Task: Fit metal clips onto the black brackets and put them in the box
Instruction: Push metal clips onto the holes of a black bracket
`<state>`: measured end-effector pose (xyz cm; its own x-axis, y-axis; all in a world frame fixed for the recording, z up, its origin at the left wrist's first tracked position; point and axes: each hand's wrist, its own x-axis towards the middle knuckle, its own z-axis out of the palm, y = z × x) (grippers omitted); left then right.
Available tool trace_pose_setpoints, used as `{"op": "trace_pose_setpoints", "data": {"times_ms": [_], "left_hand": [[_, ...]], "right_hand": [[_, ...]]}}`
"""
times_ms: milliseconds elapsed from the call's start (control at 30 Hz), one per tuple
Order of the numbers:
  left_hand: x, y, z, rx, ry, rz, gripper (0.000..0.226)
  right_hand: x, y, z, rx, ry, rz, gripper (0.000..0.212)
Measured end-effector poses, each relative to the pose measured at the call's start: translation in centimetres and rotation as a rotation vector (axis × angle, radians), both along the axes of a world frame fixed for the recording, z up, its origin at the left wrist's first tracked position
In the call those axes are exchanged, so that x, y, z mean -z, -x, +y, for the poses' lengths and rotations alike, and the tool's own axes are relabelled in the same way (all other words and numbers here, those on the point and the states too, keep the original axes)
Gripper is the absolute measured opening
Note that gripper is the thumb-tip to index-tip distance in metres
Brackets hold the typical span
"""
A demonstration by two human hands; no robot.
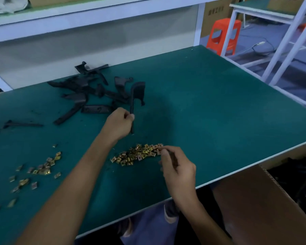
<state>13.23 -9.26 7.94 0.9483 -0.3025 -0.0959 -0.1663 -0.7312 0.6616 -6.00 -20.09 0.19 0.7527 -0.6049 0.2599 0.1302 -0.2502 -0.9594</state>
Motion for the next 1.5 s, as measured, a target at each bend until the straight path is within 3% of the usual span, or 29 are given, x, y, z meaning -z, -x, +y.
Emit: {"op": "trace_pose_setpoints", "data": {"times_ms": [133, 200, 267, 333, 400, 500, 600, 733, 833, 900, 967, 1033, 1100, 1167, 1300, 1500], "left_hand": [[-2.1, 5.6, 0.5, -0.04, 0.238, -0.103, 0.03], [-2.0, 9.5, 0.3, -0.018, 0.451, 0.007, 0.029], [-0.5, 12.4, 0.2, 0.026, 0.578, 0.159, 0.023], [1.3, 14.1, 0.9, 0.078, 0.527, 0.137, 0.011], [2.0, 14.3, 2.2, 0.0, 0.557, 0.098, 0.017], [1.0, 13.1, 5.2, -0.259, 0.773, 0.083, 0.036], [0.3, 12.0, 6.9, -0.261, 0.67, -0.028, 0.011], [0.9, 12.6, 4.5, -0.208, 0.678, -0.109, 0.009], [2.2, 14.0, 1.9, -0.192, 0.778, -0.043, 0.007], [2.8, 14.6, 0.8, -0.107, 0.811, 0.038, 0.007], [3.1, 14.6, 0.4, 0.102, 0.681, 0.045, 0.01], [3.7, 13.8, 0.8, 0.177, 0.438, -0.093, 0.013], [4.5, 12.8, 1.6, 0.102, 0.127, -0.299, 0.011], [5.3, 12.5, 1.9, 0.072, -0.117, -0.36, 0.016], [6.1, 11.7, 1.9, 0.054, -0.142, -0.343, 0.023], [5.4, 11.0, 1.8, 0.032, -0.148, -0.353, 0.021]], "right_hand": [[-0.4, 0.0, -0.3, -0.076, -0.086, 0.054, 0.044], [-1.0, 0.0, -0.5, -0.15, -0.225, 0.052, 0.05], [-1.1, -0.1, -0.7, -0.177, -0.305, 0.03, 0.033], [-1.4, -0.1, -0.9, -0.161, -0.321, -0.009, 0.005], [-1.4, 0.1, -0.9, -0.164, -0.322, -0.043, 0.016], [-1.2, 0.2, -1.0, -0.221, -0.311, -0.041, 0.022], [-1.5, 0.0, -1.0, -0.225, -0.409, -0.048, 0.009], [-2.0, -0.3, -1.8, -0.205, -0.786, -0.138, 0.052], [-1.9, -0.3, -2.6, -0.224, -0.981, -0.195, 0.056], [-2.0, -0.3, -2.6, -0.243, -0.981, -0.16, 0.053], [-2.1, -0.4, -2.4, -0.257, -0.91, -0.127, 0.035], [-2.2, -0.4, -2.2, -0.208, -0.904, -0.125, 0.018], [-2.4, -0.5, -2.5, -0.152, -0.954, -0.138, 0.024], [-2.3, -0.5, -2.6, -0.144, -0.993, -0.139, 0.028], [-2.5, -0.6, -2.5, -0.164, -0.999, -0.126, 0.013], [-2.1, -0.4, -2.7, -0.233, -0.951, -0.109, 0.015]]}}
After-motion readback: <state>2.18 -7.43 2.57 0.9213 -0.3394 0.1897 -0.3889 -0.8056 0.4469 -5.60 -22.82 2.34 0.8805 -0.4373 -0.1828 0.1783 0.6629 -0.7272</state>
